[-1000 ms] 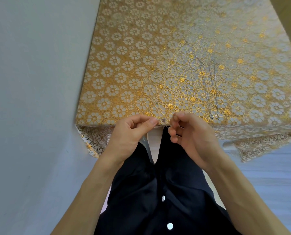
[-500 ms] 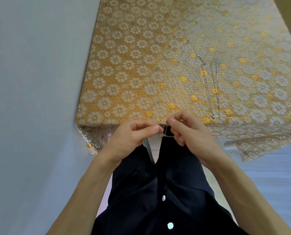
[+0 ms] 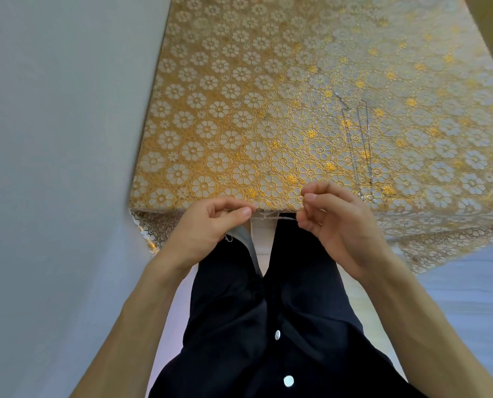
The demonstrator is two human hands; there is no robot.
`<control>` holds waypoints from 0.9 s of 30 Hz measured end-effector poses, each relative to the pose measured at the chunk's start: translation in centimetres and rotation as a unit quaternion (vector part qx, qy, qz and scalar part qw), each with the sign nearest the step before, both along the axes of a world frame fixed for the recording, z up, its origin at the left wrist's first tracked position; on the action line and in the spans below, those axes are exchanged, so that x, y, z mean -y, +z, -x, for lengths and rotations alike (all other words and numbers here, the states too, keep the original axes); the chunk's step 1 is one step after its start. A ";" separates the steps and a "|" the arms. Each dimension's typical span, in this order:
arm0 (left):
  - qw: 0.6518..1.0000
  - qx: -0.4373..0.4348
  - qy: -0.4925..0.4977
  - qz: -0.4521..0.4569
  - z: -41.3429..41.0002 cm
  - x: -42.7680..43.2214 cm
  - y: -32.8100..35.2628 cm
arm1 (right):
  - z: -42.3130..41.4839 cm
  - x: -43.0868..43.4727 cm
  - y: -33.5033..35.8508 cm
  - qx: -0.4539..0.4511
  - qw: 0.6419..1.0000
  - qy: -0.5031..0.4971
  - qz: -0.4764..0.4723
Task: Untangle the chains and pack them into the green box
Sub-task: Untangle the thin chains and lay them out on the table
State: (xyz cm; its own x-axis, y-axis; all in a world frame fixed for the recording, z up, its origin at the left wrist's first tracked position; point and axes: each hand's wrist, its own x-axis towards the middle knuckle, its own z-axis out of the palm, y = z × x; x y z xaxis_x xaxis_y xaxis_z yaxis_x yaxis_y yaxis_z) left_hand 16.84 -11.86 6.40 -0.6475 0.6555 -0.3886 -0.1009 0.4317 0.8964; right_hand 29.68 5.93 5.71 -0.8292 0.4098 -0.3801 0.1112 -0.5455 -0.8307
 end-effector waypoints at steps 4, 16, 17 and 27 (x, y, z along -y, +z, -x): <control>1.000 0.006 0.008 -0.004 0.1 0.1 -0.4 | 0.3 0.2 0.0 0.004 1.000 -0.016 -0.004; 0.997 0.018 -0.071 0.008 -0.5 -0.1 0.3 | 0.7 0.5 -0.2 -0.018 0.998 -0.022 0.052; 0.996 0.023 -0.082 0.008 -0.7 -0.2 0.3 | 0.8 0.5 -0.1 -0.019 0.998 -0.020 0.051; 0.999 -0.007 -0.042 0.002 -0.8 -0.4 -0.4 | 1.0 0.6 0.0 0.001 0.999 -0.017 0.041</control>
